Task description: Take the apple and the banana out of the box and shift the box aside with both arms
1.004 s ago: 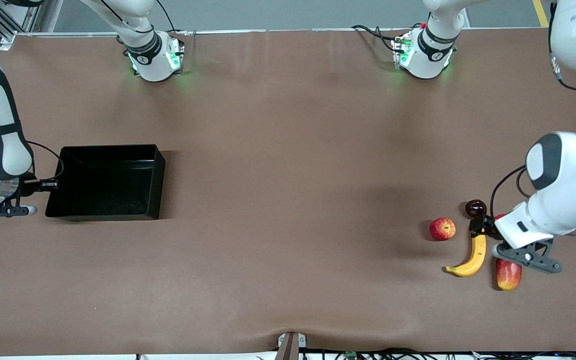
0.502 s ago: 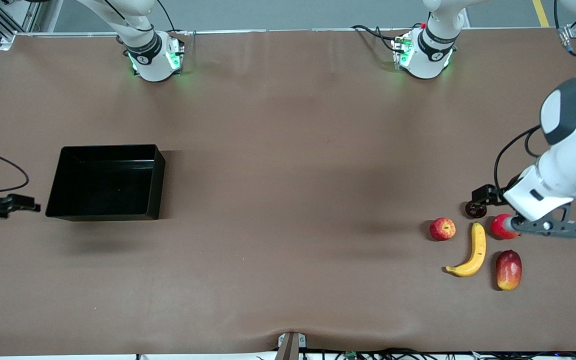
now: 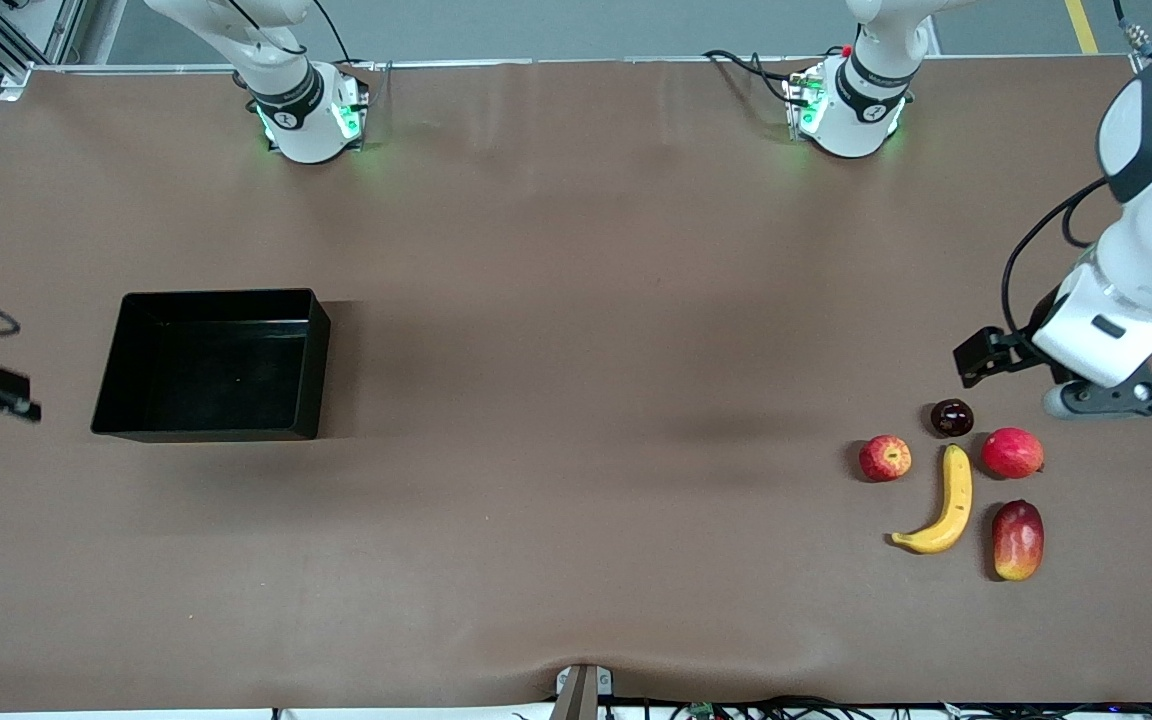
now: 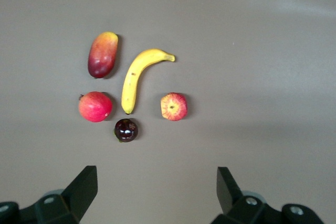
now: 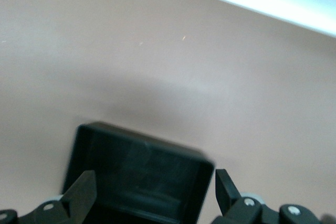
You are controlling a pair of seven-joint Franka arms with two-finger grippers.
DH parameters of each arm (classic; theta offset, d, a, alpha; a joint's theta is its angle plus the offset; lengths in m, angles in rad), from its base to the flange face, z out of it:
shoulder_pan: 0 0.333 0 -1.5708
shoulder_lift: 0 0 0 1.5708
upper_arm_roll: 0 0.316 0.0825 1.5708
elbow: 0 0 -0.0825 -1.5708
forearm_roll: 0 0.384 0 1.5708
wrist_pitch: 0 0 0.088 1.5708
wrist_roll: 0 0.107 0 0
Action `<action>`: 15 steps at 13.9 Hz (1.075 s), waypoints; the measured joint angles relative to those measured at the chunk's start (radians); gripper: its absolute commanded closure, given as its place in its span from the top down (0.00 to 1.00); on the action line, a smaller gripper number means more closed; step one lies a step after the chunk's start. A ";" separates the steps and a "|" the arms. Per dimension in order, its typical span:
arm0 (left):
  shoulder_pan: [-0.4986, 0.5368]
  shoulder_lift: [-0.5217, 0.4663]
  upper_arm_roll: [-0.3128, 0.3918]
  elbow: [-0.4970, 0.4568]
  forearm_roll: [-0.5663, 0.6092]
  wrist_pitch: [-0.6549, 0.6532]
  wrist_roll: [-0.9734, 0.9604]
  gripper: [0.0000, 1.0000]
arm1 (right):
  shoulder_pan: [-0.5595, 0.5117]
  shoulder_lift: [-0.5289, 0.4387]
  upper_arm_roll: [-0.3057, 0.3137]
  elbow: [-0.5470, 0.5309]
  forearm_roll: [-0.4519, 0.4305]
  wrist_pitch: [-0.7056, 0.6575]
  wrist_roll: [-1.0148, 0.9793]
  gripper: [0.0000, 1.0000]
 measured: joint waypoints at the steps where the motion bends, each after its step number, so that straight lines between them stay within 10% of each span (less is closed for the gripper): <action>1: 0.001 -0.010 0.010 0.000 0.000 -0.002 0.000 1.00 | 0.021 -0.035 0.001 0.000 0.000 -0.061 0.066 1.00; 9: -0.200 -0.153 0.289 -0.019 -0.111 -0.130 0.008 1.00 | 0.108 -0.347 -0.001 -0.292 -0.001 -0.186 0.192 1.00; 15: -0.236 -0.241 0.328 -0.105 -0.144 -0.131 0.008 1.00 | 0.078 -0.393 -0.018 -0.368 -0.006 -0.152 0.193 1.00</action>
